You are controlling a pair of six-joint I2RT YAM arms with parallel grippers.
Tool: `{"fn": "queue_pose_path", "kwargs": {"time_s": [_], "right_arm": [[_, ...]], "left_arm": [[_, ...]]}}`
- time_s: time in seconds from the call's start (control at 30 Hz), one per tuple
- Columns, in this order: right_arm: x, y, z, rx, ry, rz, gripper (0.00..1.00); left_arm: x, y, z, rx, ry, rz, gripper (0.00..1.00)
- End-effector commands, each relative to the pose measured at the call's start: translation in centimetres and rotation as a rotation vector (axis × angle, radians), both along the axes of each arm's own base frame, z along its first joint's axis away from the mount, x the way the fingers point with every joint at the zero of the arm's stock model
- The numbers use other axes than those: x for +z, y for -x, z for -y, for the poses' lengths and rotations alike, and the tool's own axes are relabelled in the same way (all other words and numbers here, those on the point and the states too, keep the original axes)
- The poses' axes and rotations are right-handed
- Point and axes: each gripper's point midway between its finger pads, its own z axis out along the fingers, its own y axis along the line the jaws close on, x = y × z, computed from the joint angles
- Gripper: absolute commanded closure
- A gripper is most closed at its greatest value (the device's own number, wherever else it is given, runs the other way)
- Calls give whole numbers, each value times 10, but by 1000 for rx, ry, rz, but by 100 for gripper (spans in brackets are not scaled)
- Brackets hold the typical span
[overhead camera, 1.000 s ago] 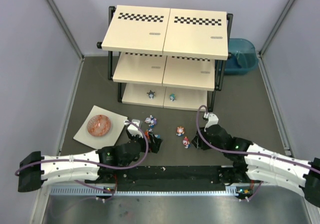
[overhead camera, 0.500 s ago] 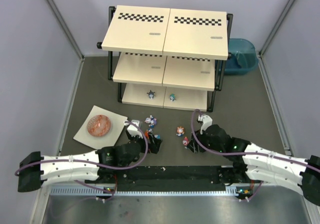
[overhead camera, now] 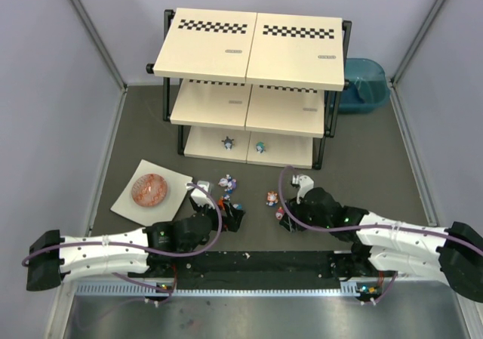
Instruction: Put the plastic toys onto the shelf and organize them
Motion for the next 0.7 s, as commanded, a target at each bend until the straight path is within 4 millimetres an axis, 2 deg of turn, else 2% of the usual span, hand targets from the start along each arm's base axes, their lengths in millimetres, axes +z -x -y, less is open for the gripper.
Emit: {"fn": "queue_pose_path", "kwargs": {"time_s": [0.0, 0.57, 0.67], "right_arm": [[8, -4, -12, 21, -38, 31, 51], [-8, -3, -11, 24, -3, 4, 56], [-10, -3, -12, 22, 2, 0, 61]], "left_arm": [[24, -5, 5, 27, 68, 26, 1], [26, -5, 5, 27, 74, 28, 1], [26, -5, 6, 27, 74, 28, 1]]}}
